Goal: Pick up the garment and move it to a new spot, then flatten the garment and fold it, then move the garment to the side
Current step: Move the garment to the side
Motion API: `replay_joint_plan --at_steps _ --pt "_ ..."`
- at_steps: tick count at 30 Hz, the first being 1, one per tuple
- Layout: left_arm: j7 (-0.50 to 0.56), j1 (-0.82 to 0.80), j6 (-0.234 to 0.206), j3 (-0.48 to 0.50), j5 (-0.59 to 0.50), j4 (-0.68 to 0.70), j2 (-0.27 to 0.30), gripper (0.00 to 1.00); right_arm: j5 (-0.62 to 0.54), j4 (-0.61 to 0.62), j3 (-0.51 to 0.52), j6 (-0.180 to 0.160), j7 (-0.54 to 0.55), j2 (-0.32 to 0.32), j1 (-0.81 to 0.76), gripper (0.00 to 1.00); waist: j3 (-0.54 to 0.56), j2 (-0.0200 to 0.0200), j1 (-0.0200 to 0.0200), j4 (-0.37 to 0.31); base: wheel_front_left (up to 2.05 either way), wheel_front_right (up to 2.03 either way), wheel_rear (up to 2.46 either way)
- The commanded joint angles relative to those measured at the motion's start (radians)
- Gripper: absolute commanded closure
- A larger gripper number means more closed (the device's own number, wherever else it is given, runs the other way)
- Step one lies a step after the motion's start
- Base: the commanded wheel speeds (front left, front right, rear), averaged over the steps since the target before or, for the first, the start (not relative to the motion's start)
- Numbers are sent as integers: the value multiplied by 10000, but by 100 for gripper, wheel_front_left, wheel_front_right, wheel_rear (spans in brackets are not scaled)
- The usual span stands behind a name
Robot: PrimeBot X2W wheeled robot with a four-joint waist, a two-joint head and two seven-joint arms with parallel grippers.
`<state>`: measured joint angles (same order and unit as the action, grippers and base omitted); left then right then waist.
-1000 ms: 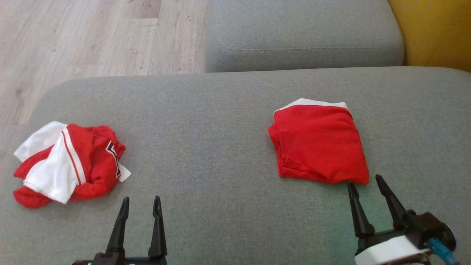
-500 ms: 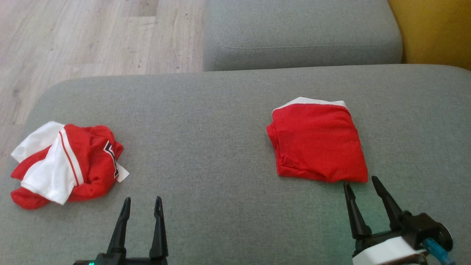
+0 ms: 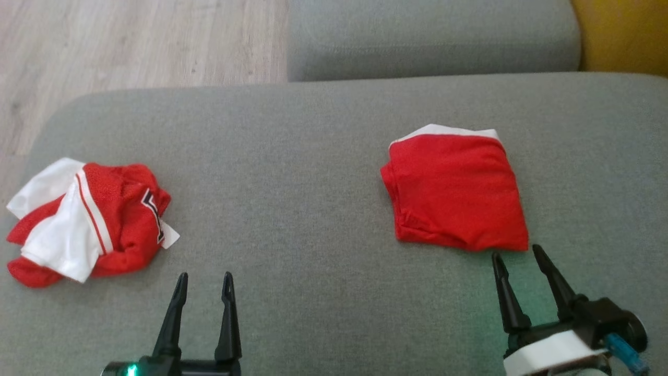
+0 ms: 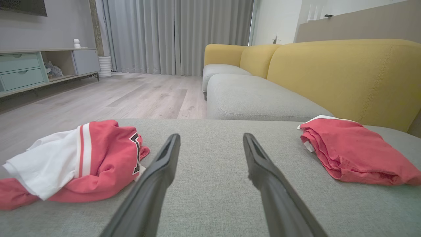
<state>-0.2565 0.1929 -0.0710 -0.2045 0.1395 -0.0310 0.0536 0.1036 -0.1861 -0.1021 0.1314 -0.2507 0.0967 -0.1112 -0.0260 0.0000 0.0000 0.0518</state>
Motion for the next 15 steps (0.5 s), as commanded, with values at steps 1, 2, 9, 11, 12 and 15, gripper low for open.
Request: replay_joint_plan --at_steps 1,2,9,11,12,15 --pt "-53 -486 -60 204 -50 420 -34 0 -78 363 -159 -7 -110 72 582 0 -314 0 0 48 0 0 0" --pt "-53 -557 -76 178 -54 471 -34 0 -83 387 -142 -7 -110 94 685 0 -466 0 0 62 0 0 0" --pt "-53 -1156 -178 -53 -102 692 -34 0 299 100 83 -7 -110 313 1684 0 -1504 0 0 181 0 0 0" --pt "-53 -1302 -213 -126 -104 708 -34 0 477 -164 115 -7 -110 475 2045 0 -1736 0 0 216 0 0 0" --pt "-53 -1384 -229 -158 -100 718 -34 0 577 -315 177 -7 -110 567 2251 0 -1856 0 0 235 0 0 0" --pt "-53 -1643 -237 -271 -114 712 -34 0 783 -1034 378 -7 -110 935 2895 0 -2169 0 0 308 0 0 0"
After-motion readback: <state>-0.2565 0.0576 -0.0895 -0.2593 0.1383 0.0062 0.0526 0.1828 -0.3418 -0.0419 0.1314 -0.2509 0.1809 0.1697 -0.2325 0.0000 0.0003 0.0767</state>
